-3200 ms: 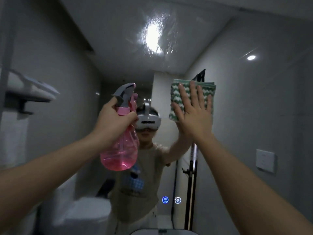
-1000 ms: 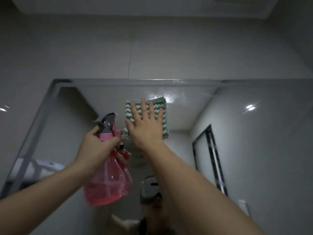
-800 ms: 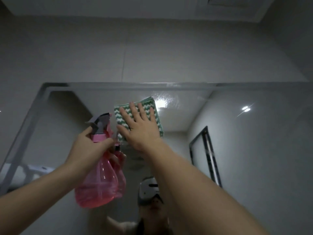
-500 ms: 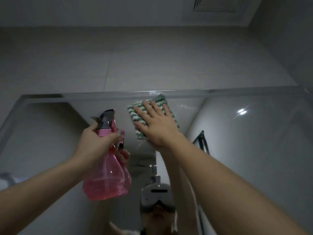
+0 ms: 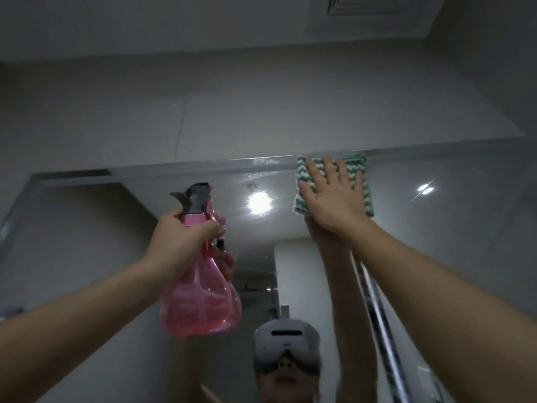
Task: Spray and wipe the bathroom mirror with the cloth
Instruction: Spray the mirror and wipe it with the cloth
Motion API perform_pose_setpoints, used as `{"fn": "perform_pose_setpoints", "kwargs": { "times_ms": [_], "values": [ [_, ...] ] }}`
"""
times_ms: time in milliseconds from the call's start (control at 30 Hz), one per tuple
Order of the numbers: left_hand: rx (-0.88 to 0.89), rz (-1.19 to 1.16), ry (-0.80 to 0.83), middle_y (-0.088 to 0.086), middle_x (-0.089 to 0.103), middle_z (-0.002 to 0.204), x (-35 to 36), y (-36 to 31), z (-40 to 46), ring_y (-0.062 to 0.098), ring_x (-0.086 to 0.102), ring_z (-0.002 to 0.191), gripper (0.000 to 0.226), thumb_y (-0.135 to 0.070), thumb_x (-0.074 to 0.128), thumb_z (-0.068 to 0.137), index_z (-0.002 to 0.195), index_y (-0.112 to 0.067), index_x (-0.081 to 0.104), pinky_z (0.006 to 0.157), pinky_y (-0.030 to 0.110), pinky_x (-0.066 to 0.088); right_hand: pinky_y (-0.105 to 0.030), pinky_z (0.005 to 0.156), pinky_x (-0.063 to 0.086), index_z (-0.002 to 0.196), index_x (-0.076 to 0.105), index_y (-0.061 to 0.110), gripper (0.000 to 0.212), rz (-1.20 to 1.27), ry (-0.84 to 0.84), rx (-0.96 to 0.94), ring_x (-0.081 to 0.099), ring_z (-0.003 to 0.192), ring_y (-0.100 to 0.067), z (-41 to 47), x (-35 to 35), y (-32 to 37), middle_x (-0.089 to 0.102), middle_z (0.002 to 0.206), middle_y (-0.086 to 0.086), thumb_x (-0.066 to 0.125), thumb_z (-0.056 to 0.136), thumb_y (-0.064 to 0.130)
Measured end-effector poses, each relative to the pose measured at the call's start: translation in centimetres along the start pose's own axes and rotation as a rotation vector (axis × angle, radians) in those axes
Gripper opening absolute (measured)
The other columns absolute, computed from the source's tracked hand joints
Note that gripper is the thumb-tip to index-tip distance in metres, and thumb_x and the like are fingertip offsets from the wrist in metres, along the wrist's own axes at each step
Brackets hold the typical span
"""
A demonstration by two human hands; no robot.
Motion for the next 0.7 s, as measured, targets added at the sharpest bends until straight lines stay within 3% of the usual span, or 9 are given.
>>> {"fn": "perform_pose_setpoints", "kwargs": {
  "times_ms": [133,267,400,500,700],
  "values": [
    [0.032,-0.002,-0.014,0.001,0.064,0.048,-2.2,-1.1,0.3,0.001,0.056,0.035,0.016,0.012,0.054,0.081,0.092,0.002,0.058,0.033,0.011,0.039,-0.054,0.114,-0.011,0.151,-0.003,0.031,0.058,0.053,-0.015,0.038,-0.012,0.146,-0.027,1.5,0.8,5.8,-0.011,0.159,-0.005,0.015,0.099,0.051],
    [0.027,0.092,-0.051,0.020,0.060,0.083,-5.2,-1.2,1.1,0.016,0.054,0.050,0.015,0.005,0.062,0.077,0.091,0.001,0.060,0.042,0.024,0.043,-0.054,0.114,-0.012,0.151,-0.003,0.030,0.058,0.029,-0.015,-0.110,-0.011,0.146,-0.027,2.1,2.1,13.7,-0.010,0.159,-0.006,0.012,0.099,0.051],
    [0.060,0.172,-0.113,0.011,0.058,0.057,-7.5,-1.6,1.6,0.007,0.053,0.033,0.015,0.003,0.065,0.075,0.074,-0.010,0.058,0.041,0.022,0.042,-0.053,0.114,-0.014,0.151,0.000,0.031,0.057,0.025,0.002,-0.288,-0.010,0.146,-0.026,0.9,3.8,20.3,-0.008,0.159,-0.005,0.013,0.099,0.052],
    [0.066,0.172,-0.124,0.005,0.058,0.045,-8.3,-2.2,1.4,0.007,0.053,0.032,0.013,0.004,0.064,0.076,0.076,-0.009,0.060,0.036,0.016,0.043,-0.051,0.113,-0.016,0.151,-0.001,0.033,0.057,0.004,0.045,-0.343,-0.013,0.145,-0.024,0.8,3.7,20.6,-0.010,0.159,-0.003,0.012,0.099,0.052],
    [0.032,0.190,-0.096,0.012,0.056,0.062,-6.6,-2.4,0.3,0.023,0.051,0.052,0.017,0.006,0.062,0.078,0.075,-0.010,0.058,0.042,0.023,0.044,-0.046,0.112,-0.016,0.150,0.002,0.038,0.054,-0.011,0.088,-0.419,-0.010,0.146,-0.016,0.1,2.4,15.5,-0.007,0.159,0.004,0.015,0.099,0.052]
  ]
}}
Point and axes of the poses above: each hand's wrist, its own z-axis towards the middle knuckle, its own x-axis out of the palm, y = z × x, the point moved 3 cm from there along z, towards the middle knuckle
